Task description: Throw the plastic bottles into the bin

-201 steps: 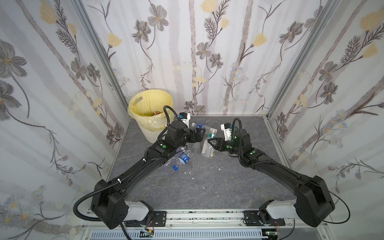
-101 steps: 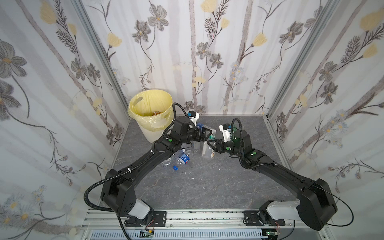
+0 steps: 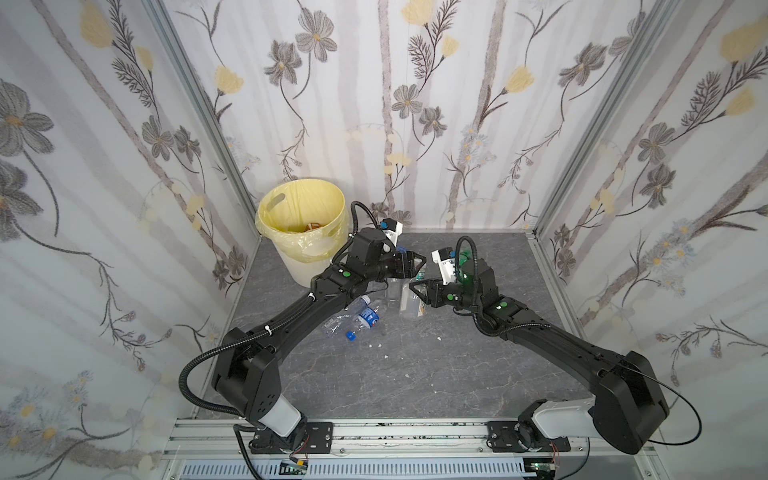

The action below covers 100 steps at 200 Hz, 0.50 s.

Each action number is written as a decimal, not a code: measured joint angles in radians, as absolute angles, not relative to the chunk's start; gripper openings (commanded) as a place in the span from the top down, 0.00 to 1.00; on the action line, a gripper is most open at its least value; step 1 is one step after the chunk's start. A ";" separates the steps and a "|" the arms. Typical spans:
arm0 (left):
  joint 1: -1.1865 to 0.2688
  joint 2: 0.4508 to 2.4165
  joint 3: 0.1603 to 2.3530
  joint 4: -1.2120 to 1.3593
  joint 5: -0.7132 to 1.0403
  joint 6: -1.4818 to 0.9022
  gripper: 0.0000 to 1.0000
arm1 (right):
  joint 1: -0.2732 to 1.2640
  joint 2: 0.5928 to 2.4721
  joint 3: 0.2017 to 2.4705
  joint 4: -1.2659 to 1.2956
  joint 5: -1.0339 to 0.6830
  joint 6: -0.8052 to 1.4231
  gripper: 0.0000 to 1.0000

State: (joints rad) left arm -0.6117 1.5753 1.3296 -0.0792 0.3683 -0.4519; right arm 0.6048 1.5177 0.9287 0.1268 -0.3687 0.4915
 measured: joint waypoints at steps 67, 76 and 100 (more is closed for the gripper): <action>-0.612 1.600 1.335 -0.079 0.370 -0.461 0.38 | 0.607 1.539 0.950 0.130 -0.371 0.492 0.56; -0.612 1.602 1.335 -0.079 0.371 -0.462 0.38 | 0.607 1.543 0.956 0.128 -0.372 0.492 0.56; -0.614 1.607 1.335 -0.079 0.371 -0.464 0.39 | 0.607 1.549 0.971 0.125 -0.372 0.492 0.56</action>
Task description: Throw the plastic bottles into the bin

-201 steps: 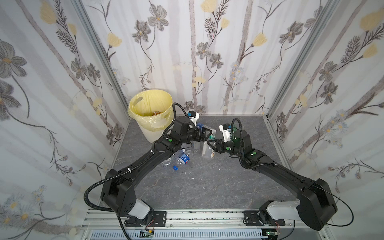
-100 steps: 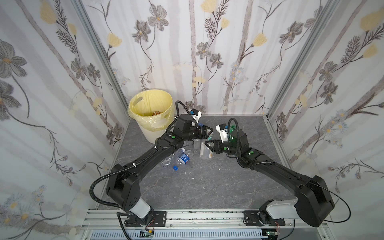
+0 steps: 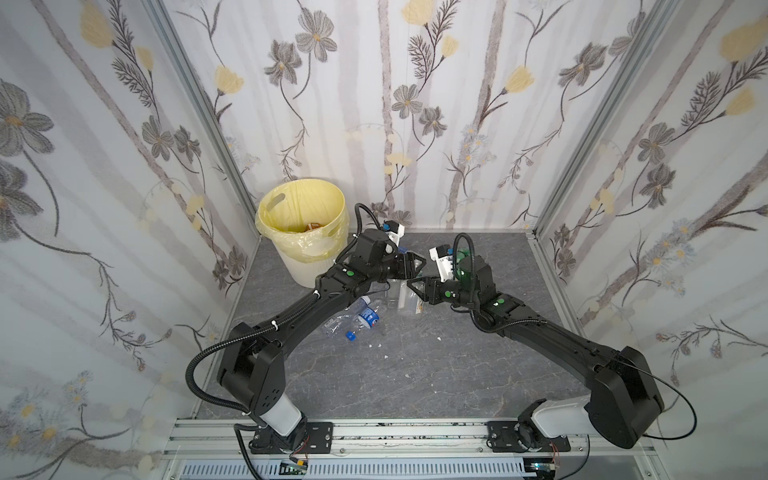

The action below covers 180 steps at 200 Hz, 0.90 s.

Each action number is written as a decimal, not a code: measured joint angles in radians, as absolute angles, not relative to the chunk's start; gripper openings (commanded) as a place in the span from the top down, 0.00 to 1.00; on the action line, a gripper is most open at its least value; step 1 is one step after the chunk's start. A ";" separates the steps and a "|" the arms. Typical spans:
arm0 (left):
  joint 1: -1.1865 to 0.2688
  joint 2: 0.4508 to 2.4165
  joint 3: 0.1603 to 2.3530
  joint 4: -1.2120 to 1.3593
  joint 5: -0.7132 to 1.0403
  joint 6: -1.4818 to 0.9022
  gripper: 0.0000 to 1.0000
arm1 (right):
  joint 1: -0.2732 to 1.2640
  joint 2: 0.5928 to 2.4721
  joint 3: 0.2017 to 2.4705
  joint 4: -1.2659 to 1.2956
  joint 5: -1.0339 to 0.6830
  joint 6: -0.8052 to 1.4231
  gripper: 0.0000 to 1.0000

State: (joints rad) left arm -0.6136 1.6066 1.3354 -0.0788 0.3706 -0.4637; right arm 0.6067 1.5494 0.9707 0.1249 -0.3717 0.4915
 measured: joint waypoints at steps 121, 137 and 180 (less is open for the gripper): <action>-0.598 1.615 1.346 -0.086 0.340 -0.463 0.62 | 0.607 1.562 0.983 0.128 -0.372 0.495 0.24; -0.579 1.612 1.354 -0.086 0.324 -0.463 0.61 | 0.607 1.547 0.982 0.125 -0.372 0.495 0.12; -0.495 1.567 1.422 -0.091 0.253 -0.442 0.61 | 0.607 1.492 0.976 0.123 -0.370 0.485 0.00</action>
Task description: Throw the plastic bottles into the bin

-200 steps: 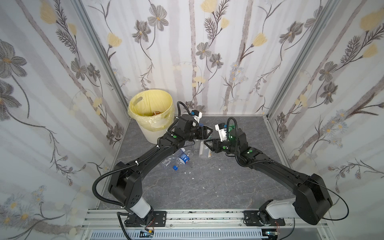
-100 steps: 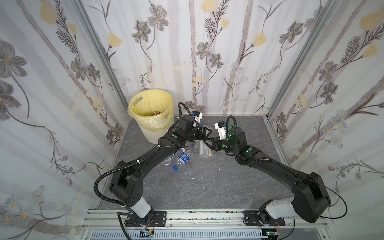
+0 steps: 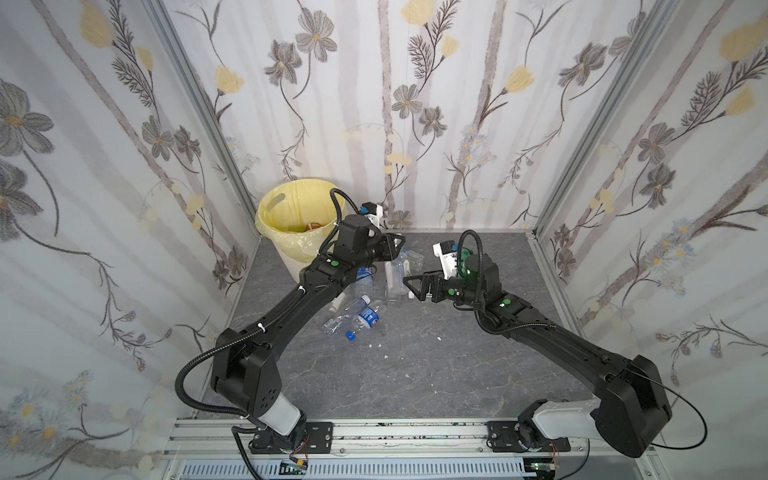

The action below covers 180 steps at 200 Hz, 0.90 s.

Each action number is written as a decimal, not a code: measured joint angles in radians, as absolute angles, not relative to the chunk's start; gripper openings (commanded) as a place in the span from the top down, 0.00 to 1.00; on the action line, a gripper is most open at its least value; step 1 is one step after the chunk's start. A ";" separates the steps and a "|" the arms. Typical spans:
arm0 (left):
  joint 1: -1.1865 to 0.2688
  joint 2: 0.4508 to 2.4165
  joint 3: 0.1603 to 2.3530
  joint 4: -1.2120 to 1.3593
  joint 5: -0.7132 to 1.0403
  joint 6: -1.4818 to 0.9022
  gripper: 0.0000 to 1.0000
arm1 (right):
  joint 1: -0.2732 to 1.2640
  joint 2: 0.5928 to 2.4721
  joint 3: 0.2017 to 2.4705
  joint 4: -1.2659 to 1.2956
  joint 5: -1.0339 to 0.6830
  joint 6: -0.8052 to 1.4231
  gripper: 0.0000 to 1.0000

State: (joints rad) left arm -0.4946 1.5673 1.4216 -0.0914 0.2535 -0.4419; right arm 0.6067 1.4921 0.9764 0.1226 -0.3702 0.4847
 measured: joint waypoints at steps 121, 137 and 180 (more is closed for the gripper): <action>-0.238 1.496 1.773 -0.158 0.065 -0.298 0.59 | 0.759 1.588 1.295 -0.045 -0.266 0.364 0.00; -0.233 1.481 1.845 -0.162 -0.006 -0.252 0.59 | 0.780 1.619 1.349 -0.049 -0.255 0.351 0.00; -0.224 1.488 2.030 -0.135 -0.163 -0.123 0.55 | 0.798 1.643 1.376 -0.085 -0.251 0.331 0.00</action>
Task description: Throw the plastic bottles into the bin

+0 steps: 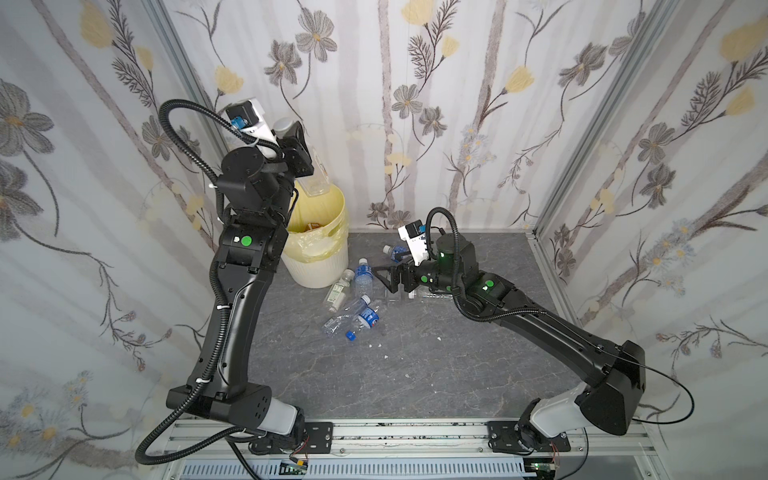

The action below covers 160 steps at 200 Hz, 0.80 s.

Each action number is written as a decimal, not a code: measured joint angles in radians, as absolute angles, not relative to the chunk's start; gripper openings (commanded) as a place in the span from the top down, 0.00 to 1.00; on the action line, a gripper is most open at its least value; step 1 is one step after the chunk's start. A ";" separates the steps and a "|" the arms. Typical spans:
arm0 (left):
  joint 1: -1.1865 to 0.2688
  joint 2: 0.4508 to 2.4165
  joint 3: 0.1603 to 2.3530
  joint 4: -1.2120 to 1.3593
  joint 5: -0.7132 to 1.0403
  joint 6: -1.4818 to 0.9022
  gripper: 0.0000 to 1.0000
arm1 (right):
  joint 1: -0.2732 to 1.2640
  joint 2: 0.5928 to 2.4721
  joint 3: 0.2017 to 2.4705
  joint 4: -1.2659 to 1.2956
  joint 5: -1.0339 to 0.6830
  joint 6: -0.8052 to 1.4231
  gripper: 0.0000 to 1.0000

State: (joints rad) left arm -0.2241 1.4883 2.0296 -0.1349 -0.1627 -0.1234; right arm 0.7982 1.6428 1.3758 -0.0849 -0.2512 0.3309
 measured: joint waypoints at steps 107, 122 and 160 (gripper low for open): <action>-0.119 1.632 1.885 -0.181 -0.128 -0.176 0.00 | 0.805 1.625 1.260 -0.078 -0.255 0.374 0.00; -0.134 1.604 1.882 -0.150 -0.116 -0.180 0.00 | 0.805 1.617 1.246 -0.072 -0.255 0.377 0.00; -0.202 1.577 1.792 -0.147 -0.075 -0.183 0.00 | 0.804 1.607 1.242 -0.073 -0.195 0.384 0.00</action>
State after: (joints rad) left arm -0.2020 1.5772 1.7916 -0.1467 -0.0753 -0.1833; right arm 0.8043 1.6073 1.2415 -0.0731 -0.1951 0.3840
